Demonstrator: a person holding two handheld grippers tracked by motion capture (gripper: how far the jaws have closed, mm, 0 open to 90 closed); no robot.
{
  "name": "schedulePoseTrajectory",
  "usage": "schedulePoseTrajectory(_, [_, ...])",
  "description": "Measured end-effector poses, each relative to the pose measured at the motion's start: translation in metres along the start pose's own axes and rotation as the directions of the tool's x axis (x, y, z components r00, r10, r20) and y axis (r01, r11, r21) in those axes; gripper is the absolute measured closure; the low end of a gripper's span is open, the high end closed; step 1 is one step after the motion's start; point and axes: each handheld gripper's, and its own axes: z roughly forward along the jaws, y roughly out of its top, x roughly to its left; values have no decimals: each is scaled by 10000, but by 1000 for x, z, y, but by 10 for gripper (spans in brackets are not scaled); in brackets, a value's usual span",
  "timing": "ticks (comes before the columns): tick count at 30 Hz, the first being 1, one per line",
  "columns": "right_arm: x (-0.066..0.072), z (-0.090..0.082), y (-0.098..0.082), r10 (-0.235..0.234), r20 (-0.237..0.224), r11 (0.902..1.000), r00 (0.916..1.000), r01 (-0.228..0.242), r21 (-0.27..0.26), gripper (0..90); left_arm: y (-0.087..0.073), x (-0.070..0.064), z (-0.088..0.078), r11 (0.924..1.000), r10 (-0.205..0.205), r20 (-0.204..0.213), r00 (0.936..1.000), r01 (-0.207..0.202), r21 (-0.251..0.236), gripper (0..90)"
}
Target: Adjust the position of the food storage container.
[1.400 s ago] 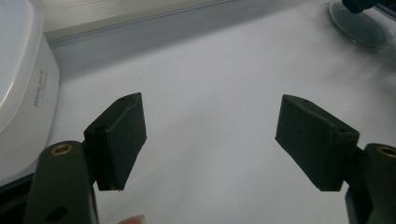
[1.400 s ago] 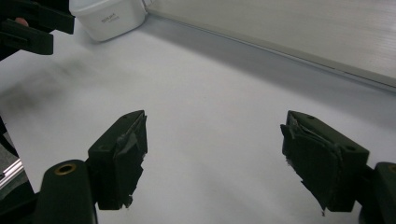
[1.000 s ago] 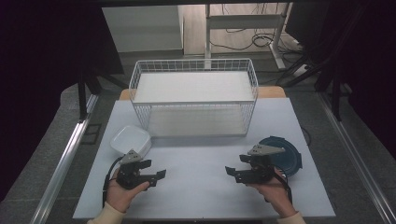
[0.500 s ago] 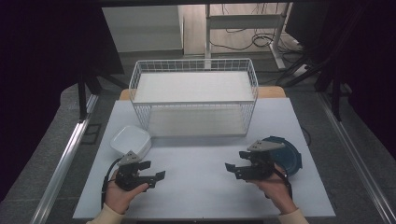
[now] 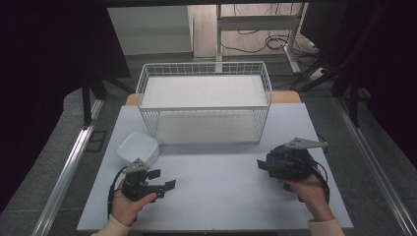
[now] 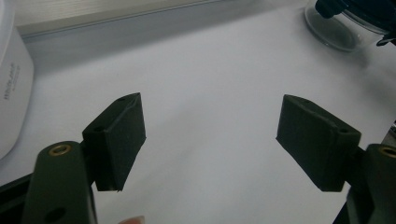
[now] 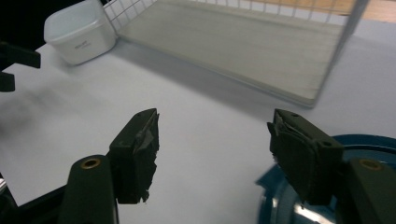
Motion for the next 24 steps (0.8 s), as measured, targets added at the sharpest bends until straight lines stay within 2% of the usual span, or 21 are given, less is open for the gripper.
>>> schedulePoseTrajectory(4, [-14,-14,4,96,388,10000,9992,-95,-29,376,-1,3,1,10000,-38,-101,9999,39,44,233])
schedulePoseTrajectory(12, [-48,-37,1,755,1080,9971,9913,-741,-171,443,-2,4,3,9998,6,-181,9998,-2,190,233])
schedulePoseTrajectory(21, [-70,-50,-6,1076,1757,9942,9785,-1064,-163,493,-2,8,3,9996,-105,-253,9996,112,277,234])
schedulePoseTrajectory(24, [-74,-52,-7,1185,2051,9929,9715,-1187,-114,505,-2,7,3,9996,-94,-247,9997,101,280,234])
